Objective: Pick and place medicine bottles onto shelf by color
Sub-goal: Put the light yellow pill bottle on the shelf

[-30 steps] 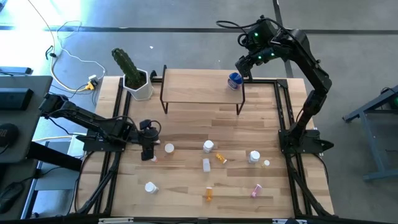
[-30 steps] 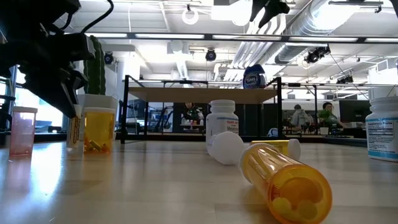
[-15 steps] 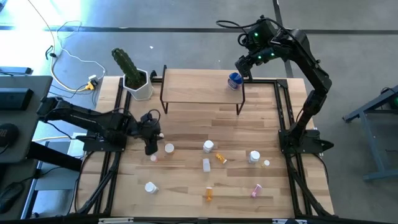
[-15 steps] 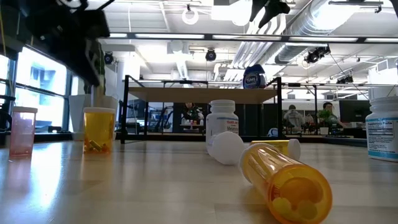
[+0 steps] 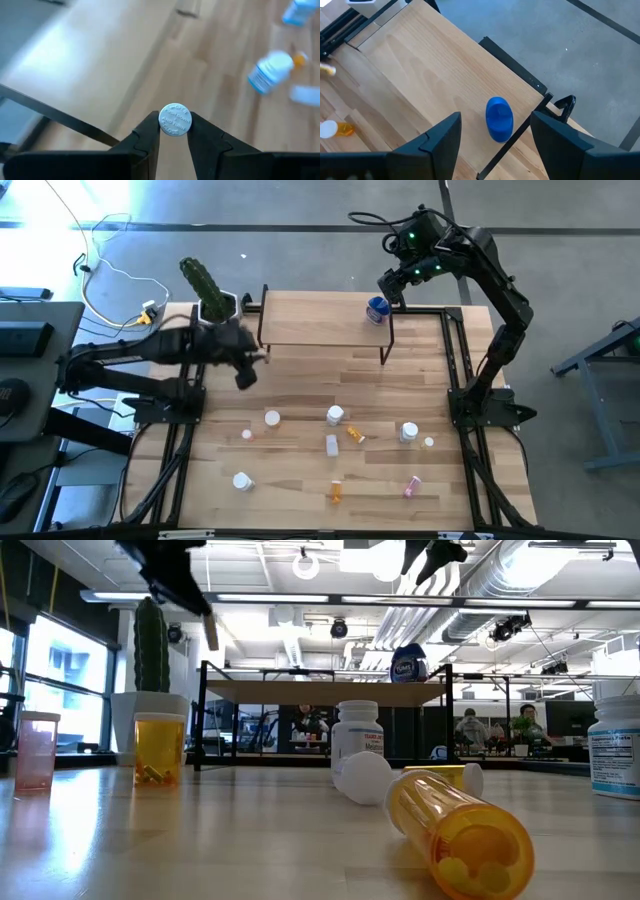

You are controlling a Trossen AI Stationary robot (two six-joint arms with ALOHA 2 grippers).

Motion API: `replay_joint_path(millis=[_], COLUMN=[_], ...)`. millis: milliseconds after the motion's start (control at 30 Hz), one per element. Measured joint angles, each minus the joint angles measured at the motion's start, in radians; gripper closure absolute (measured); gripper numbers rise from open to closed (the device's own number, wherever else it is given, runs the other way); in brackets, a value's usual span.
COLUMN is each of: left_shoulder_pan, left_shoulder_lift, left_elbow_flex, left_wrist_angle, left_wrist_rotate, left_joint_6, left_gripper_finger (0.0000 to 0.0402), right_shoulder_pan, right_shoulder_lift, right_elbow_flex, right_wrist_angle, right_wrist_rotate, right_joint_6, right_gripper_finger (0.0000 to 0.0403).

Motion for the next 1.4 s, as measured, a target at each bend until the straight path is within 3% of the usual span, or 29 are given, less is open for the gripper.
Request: replay_joint_path(millis=[433,667,967,1400], left_shoulder_pan=[0.341,0.468,0.523,0.523], left_shoulder_lift=[0.131,0.274,0.460,0.628], left_elbow_flex=[0.281,0.409,0.447,0.447], left_wrist_angle=[0.000,0.001,0.007,0.078], left_wrist_rotate=[-0.002,0.082,0.188,0.190], left_joint_6=[0.246,0.267,0.261,0.188], left_gripper_finger=[0.0323,0.0323,0.0323,0.0323], right_shoulder_pan=[0.000,0.000,0.000,0.000], right_shoulder_lift=[0.000,0.000,0.000,0.000], right_elbow_flex=[0.000,0.000,0.000,0.000], right_wrist_angle=[0.000,0.000,0.001,0.001], right_wrist_rotate=[0.000,0.000,0.001,0.051], right_joint_6=[0.000,0.000,-0.004,-0.035], right_gripper_finger=[0.0174,0.0174,0.0174,0.0174])
